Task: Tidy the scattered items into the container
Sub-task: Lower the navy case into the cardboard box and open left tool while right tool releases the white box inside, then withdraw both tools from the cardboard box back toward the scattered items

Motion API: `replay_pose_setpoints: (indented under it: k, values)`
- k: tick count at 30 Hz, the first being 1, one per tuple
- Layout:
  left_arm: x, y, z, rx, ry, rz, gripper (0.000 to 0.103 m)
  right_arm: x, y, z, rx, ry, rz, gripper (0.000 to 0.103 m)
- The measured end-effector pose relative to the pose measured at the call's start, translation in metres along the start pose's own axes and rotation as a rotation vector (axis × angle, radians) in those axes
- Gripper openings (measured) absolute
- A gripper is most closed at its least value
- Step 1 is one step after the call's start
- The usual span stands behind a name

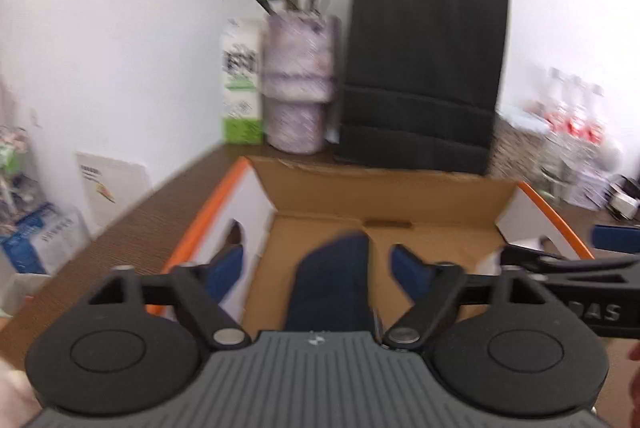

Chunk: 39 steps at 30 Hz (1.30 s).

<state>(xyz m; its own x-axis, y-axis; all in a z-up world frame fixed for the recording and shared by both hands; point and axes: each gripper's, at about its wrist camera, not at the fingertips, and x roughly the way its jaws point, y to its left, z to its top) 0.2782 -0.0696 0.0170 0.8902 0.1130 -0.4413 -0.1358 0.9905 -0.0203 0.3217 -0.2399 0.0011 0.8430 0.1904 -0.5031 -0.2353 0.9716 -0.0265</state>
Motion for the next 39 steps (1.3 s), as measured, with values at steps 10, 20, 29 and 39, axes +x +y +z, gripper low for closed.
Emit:
replay_pose_setpoints:
  k: [10,20,29,39]
  values:
    - [-0.020,0.006,0.009,-0.036,-0.095,0.005,0.103,-0.019,-0.006,0.010,0.024,-0.031,0.008,0.103]
    - [-0.036,0.007,0.013,-0.037,-0.129,-0.004,0.103,-0.037,-0.005,0.013,0.014,-0.070,-0.012,0.103]
    - [-0.066,0.018,0.015,-0.039,-0.169,-0.018,0.103,-0.064,0.005,0.008,0.015,-0.094,-0.025,0.103]
    - [-0.106,0.036,0.013,-0.032,-0.205,-0.049,0.103,-0.104,0.029,-0.005,-0.001,-0.123,-0.014,0.103]
